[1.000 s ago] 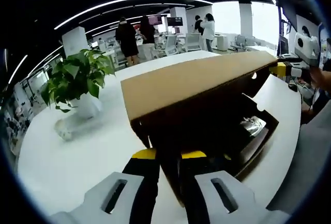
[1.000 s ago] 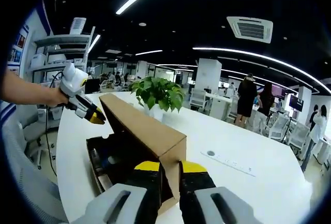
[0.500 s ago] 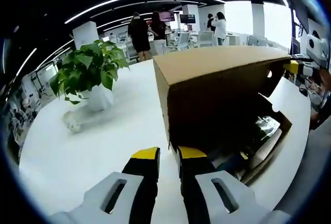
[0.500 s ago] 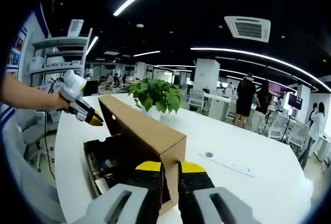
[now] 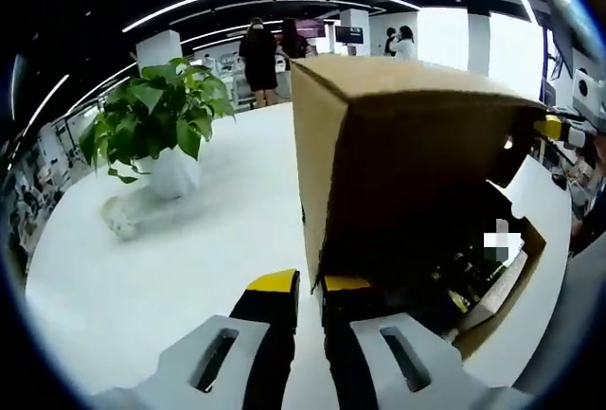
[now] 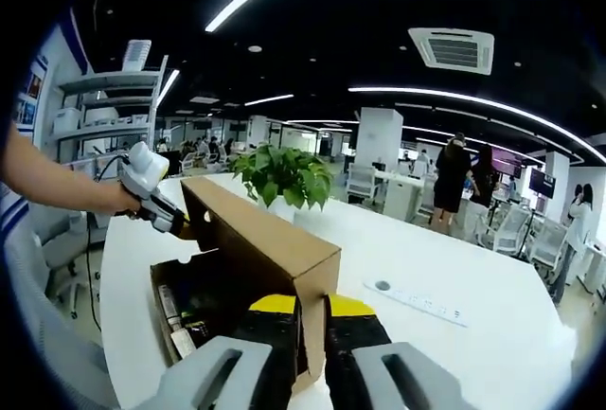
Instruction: Operate the shoe box by opening the lid, removing the specified soft item, and placing it in the target area until the item is outside and the box remains undamaged.
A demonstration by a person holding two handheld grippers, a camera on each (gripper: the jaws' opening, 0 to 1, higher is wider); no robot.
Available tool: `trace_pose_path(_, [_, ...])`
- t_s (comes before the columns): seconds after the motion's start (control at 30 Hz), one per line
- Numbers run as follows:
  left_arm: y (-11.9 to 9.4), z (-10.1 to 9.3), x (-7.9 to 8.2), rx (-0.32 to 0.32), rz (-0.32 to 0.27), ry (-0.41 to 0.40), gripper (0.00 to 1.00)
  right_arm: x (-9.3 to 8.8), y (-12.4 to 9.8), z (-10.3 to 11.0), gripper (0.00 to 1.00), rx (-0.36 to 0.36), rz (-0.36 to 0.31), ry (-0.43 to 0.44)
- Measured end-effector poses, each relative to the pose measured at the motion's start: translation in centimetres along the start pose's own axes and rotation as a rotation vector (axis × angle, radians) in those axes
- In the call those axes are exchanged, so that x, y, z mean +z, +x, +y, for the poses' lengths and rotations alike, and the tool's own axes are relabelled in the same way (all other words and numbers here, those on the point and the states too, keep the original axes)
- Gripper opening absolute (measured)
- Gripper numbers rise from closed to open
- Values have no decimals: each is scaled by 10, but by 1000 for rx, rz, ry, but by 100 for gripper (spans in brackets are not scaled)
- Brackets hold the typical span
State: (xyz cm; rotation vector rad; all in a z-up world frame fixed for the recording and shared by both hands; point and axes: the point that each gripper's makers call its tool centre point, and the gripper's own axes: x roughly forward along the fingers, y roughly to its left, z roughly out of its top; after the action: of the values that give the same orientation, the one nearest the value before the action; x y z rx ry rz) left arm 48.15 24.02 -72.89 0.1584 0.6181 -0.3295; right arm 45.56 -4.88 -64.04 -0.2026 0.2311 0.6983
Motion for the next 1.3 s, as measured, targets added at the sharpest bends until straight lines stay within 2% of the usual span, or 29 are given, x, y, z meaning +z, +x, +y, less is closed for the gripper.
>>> trace_pose_path(0.2, [10,0,-5,-5,-1,-21,1,3,3,-5,4,-1,-2,2])
trace_pose_path(0.3, [13,1,-7,1,-1,6,1,4,5,-8,3,-3,-3,9])
trace_pose_path(0.6, [11,1,-6,-7,-10,5,0,7,11,-15,3,-10,-4,25])
trace_pose_path(1.07, [0,-4,-12,-12,-1,-18,0,8,15,-20,2,-12,-8,24])
trace_pose_path(1.3, [2,-3,-10,4,25,-30,0,10,17,-20,3,-13,-14,12])
